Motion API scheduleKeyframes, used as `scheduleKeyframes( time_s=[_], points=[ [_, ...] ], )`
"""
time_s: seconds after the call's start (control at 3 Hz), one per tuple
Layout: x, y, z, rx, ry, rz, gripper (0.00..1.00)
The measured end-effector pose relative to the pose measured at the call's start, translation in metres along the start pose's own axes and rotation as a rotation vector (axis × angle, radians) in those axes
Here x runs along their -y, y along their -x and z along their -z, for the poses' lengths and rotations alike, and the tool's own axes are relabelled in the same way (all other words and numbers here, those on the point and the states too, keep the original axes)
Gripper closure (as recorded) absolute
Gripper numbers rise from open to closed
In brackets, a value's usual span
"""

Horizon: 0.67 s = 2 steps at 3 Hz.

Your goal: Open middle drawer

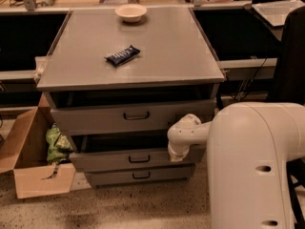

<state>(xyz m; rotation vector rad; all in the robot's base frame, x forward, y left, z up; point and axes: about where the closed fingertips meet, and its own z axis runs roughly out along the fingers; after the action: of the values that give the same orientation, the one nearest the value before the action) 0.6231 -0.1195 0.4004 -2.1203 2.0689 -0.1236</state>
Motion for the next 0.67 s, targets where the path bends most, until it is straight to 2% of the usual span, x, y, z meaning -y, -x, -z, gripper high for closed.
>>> scheduleKeyframes(
  time_s=[0.33,0.67],
  points=[
    [-0.0148,0.0024,0.0050,0.022,0.018,0.000,0.88],
    [-0.0143,0.0025,0.0075,0.022,0.018,0.000,1.00]
  ],
)
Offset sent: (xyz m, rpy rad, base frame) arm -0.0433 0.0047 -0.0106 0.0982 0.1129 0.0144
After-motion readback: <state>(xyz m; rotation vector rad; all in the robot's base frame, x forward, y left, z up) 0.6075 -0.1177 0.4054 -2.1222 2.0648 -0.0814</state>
